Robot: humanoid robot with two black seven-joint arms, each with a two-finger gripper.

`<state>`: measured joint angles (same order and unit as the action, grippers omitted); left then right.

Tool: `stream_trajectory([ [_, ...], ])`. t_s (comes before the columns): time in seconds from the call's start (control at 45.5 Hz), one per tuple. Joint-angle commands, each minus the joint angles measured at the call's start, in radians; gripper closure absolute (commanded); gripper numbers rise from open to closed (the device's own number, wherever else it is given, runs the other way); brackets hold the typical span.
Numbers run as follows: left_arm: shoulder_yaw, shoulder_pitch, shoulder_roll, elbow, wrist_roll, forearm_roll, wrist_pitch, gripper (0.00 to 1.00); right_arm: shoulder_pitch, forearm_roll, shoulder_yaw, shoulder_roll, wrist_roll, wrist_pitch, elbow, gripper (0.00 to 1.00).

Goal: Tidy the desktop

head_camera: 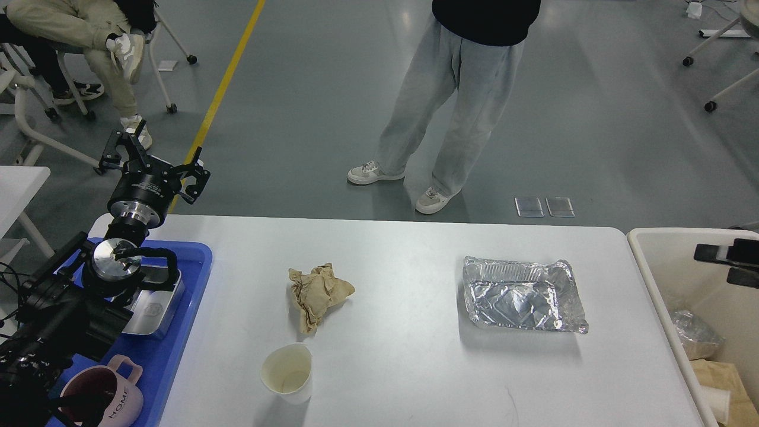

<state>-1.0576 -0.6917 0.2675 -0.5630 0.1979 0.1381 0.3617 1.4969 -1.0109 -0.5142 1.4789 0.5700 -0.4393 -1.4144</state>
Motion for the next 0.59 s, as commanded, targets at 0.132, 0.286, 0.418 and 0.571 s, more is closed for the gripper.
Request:
stream_trajectory([
  [0.132, 0.001, 0.0, 0.004, 0.0, -0.002, 0.0, 0.0, 0.03, 0.002, -0.02, 0.111, 0.067, -0.005, -0.157, -0.008, 0.0],
  [0.286, 0.002, 0.0, 0.006, 0.0, -0.002, -0.002, -0.001, 0.03, 0.002, -0.098, 0.12, 0.066, -0.01, -0.162, -0.011, 0.0],
  [0.418, 0.004, 0.0, 0.009, 0.0, -0.002, -0.003, -0.001, 0.03, 0.002, -0.147, 0.12, 0.044, -0.021, -0.162, -0.011, 0.0],
  [0.571, 0.016, 0.0, 0.01, -0.001, -0.002, -0.003, -0.001, 0.03, 0.0, -0.201, 0.118, 0.004, -0.029, -0.16, 0.0, 0.0],
])
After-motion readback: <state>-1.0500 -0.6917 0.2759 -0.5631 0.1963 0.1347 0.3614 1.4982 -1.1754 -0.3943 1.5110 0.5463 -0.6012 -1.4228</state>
